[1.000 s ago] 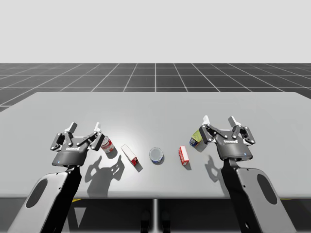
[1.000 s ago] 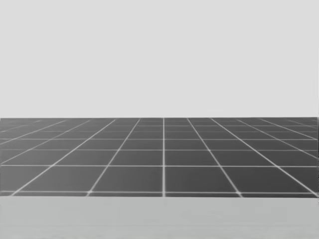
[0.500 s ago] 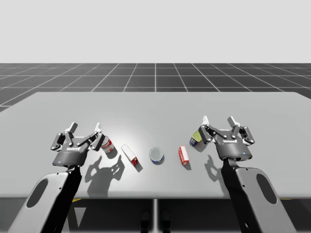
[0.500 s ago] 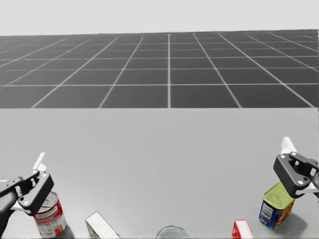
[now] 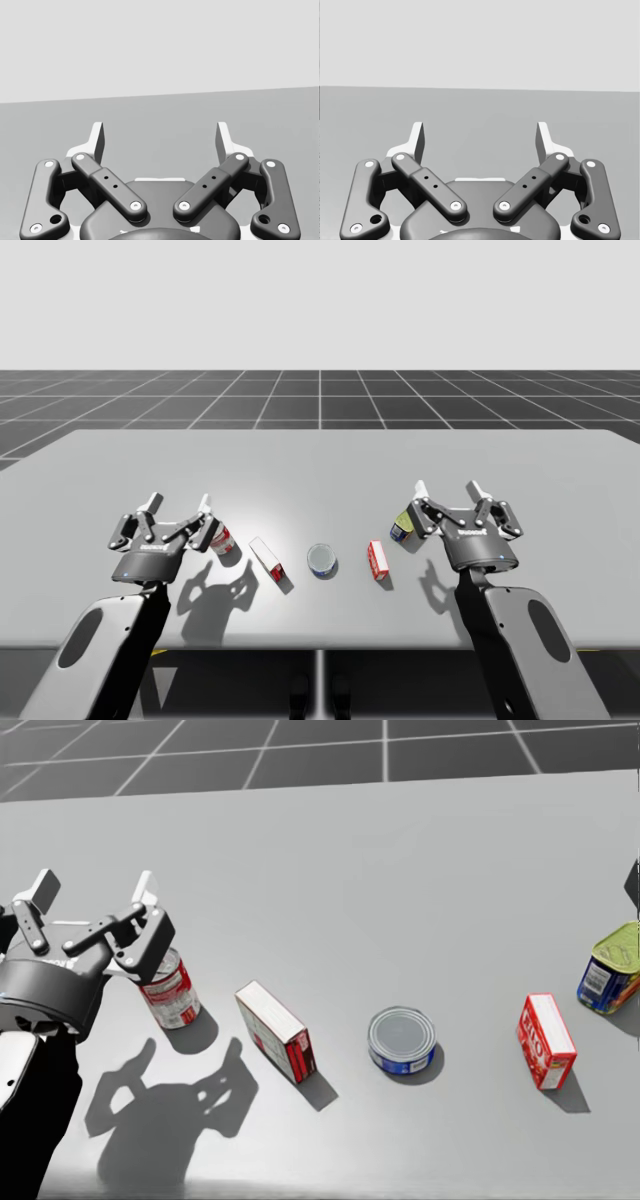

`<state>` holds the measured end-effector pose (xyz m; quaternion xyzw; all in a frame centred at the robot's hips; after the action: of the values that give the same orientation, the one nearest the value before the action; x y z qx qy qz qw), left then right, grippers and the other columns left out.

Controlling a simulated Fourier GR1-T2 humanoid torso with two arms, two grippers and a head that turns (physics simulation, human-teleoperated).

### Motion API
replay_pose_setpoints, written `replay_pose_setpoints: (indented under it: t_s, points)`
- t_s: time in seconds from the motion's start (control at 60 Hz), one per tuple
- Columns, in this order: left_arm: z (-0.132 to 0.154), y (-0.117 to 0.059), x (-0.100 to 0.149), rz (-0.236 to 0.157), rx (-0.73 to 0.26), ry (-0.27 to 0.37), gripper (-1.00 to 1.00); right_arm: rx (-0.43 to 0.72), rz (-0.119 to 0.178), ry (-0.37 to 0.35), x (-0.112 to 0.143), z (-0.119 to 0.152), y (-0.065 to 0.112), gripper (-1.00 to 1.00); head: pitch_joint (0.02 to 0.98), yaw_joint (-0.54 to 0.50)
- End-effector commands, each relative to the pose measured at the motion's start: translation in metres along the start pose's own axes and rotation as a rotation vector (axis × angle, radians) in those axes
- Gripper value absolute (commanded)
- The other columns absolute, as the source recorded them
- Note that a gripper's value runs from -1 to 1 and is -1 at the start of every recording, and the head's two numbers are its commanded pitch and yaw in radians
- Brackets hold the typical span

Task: Grasp the pudding box and hold it up.

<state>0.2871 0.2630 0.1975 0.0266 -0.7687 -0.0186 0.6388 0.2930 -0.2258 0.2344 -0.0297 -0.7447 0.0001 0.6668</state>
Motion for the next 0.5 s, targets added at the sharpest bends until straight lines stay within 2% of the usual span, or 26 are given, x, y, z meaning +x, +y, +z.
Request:
replay_pose_setpoints:
  t_s: [0.017, 0.217, 0.35, 0.417, 0.467, 0.5]
  points:
    - [0.000, -0.002, 0.000, -0.001, -0.005, -0.001, -1.00, 0.008, 0.004, 0.005, 0.000, 0.001, 0.002, -1.00, 0.824, 0.16]
    - [0.002, -0.005, 0.003, 0.004, -0.017, -0.008, -1.00, 0.017, 0.007, 0.015, -0.001, 0.002, 0.004, -1.00, 0.874, 0.20]
    - [0.011, -0.008, 0.016, 0.011, -0.017, -0.059, -1.00, 0.017, 0.013, 0.021, -0.003, 0.002, 0.006, -1.00, 0.882, 0.20]
    - [0.017, -0.011, 0.023, 0.036, -0.029, -0.071, -1.00, 0.017, 0.014, 0.023, -0.003, 0.002, 0.006, -1.00, 0.880, 0.20]
    - [0.022, -0.013, 0.028, 0.075, -0.056, -0.053, -1.00, 0.016, 0.014, 0.023, -0.003, 0.002, 0.006, -1.00, 0.876, 0.20]
    - [0.026, -0.015, 0.033, 0.069, -0.073, -0.046, -1.00, 0.013, 0.015, 0.024, -0.004, 0.002, 0.006, -1.00, 0.874, 0.20]
